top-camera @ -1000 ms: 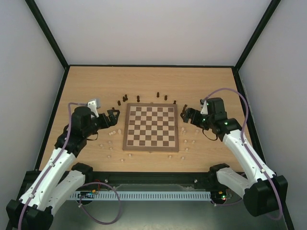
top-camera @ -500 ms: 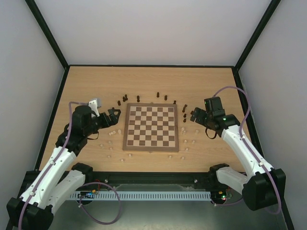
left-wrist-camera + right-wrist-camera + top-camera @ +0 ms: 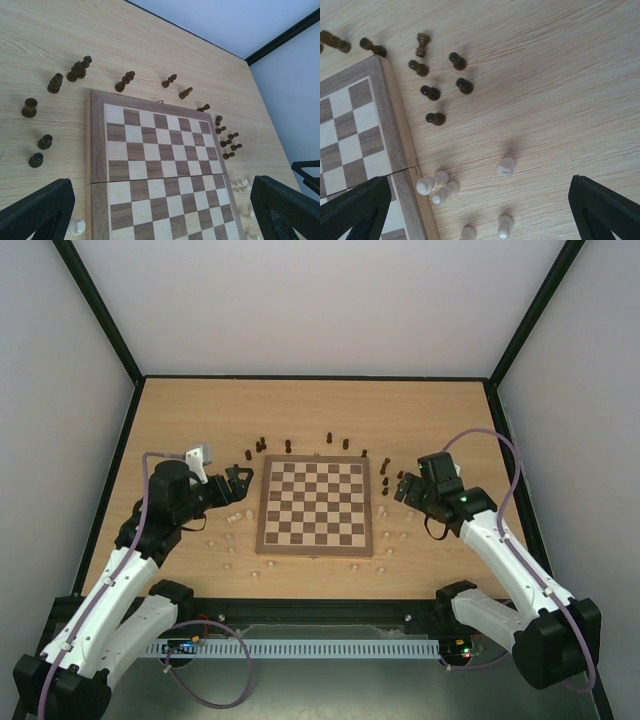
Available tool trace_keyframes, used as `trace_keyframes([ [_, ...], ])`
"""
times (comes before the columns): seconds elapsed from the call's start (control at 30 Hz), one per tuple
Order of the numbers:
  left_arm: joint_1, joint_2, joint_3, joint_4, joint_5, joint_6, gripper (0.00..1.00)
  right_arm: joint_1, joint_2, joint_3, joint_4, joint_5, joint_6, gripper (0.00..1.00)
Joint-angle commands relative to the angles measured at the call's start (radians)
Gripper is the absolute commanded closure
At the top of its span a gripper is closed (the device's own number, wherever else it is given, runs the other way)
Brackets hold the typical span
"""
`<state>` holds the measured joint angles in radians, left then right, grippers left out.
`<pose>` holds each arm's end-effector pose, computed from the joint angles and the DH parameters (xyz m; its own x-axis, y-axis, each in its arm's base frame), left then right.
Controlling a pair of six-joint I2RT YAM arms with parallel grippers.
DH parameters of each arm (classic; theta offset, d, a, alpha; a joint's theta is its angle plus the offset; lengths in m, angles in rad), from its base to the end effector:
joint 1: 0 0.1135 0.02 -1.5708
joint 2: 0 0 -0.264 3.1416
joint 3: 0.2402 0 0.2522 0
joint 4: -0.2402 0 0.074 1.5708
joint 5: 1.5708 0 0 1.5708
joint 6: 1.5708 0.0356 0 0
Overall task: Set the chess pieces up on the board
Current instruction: Pick up the chess piece at the center of the board.
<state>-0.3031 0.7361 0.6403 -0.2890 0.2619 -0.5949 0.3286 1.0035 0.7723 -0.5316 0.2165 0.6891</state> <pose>0.1637 -0.0608 0.2864 -0.5866 -0.3837 -0.7132 0.2277 0.7670 -0.5999 0.2002 0.0602 0.2633 -0.6117 0.4475 -0.6523 0.2860 0.8939 0.3451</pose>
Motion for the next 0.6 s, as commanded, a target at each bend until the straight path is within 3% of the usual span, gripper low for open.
trace_keyframes([
  [0.0,-0.004,-0.001,-0.019,0.02,-0.01,-0.007,0.0,0.083,0.022,0.009,-0.01,0.064,0.017,0.02],
  [0.27,-0.007,0.006,-0.027,0.005,-0.054,-0.007,0.0,0.248,0.141,0.103,-0.083,0.173,0.013,0.08],
  [0.57,-0.012,0.011,-0.025,-0.007,-0.075,-0.008,0.0,0.428,0.114,0.07,-0.202,0.19,0.16,0.28],
])
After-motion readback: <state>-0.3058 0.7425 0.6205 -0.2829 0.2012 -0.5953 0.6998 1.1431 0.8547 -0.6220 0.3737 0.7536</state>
